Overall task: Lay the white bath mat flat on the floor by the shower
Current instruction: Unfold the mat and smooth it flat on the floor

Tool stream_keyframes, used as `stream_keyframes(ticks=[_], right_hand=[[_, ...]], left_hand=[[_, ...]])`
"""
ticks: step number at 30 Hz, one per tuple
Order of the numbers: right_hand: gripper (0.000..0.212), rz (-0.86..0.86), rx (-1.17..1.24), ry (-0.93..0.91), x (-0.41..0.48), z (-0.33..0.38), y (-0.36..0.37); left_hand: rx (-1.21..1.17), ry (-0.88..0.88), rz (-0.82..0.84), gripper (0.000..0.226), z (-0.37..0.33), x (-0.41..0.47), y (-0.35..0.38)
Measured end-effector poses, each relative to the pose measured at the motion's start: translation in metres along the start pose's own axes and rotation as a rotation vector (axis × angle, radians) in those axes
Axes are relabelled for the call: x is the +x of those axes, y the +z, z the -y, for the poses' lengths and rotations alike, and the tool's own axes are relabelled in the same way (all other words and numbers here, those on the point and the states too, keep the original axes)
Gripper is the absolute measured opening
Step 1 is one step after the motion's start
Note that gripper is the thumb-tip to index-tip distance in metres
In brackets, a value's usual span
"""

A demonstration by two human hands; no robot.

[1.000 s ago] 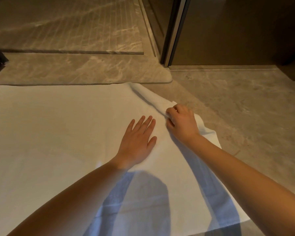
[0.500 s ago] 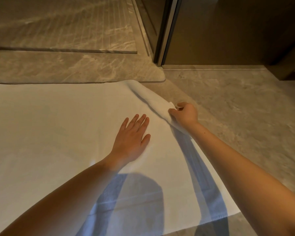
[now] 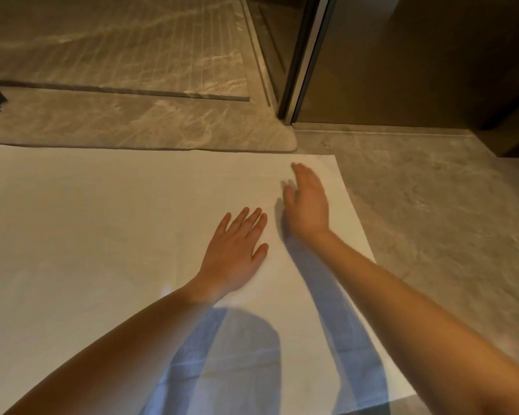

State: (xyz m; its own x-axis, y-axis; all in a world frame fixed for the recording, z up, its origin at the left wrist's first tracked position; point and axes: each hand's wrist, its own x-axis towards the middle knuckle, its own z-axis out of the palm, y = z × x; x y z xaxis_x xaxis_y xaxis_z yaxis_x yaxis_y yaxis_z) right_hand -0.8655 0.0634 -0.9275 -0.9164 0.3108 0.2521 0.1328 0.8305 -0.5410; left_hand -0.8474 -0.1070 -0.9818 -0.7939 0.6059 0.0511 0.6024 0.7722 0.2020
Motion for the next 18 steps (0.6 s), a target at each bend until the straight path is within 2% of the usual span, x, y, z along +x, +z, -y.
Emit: stream_keyframes(ticks=[3, 6, 11, 15, 18], right_hand=[[0.049, 0.208, -0.09, -0.05, -0.048, 0.004, 0.034], [0.051, 0.231, -0.165, 0.033, -0.051, -0.004, 0.039], [0.054, 0.251, -0.288, -0.003, -0.05, -0.006, 0.039], [0.056, 0.248, -0.303, -0.01, -0.05, -0.01, 0.039], [0.056, 0.256, -0.308, -0.014, -0.05, -0.014, 0.04]], left_hand=[[-0.007, 0.01, 0.002, 0.059, -0.001, 0.001, -0.001], [0.004, 0.009, 0.011, 0.057, 0.0, 0.0, -0.002], [0.013, 0.005, 0.031, 0.058, 0.004, -0.004, -0.005], [0.028, -0.06, 0.027, 0.061, 0.066, -0.05, -0.016], [0.035, -0.268, -0.018, 0.064, 0.146, -0.113, -0.035]])
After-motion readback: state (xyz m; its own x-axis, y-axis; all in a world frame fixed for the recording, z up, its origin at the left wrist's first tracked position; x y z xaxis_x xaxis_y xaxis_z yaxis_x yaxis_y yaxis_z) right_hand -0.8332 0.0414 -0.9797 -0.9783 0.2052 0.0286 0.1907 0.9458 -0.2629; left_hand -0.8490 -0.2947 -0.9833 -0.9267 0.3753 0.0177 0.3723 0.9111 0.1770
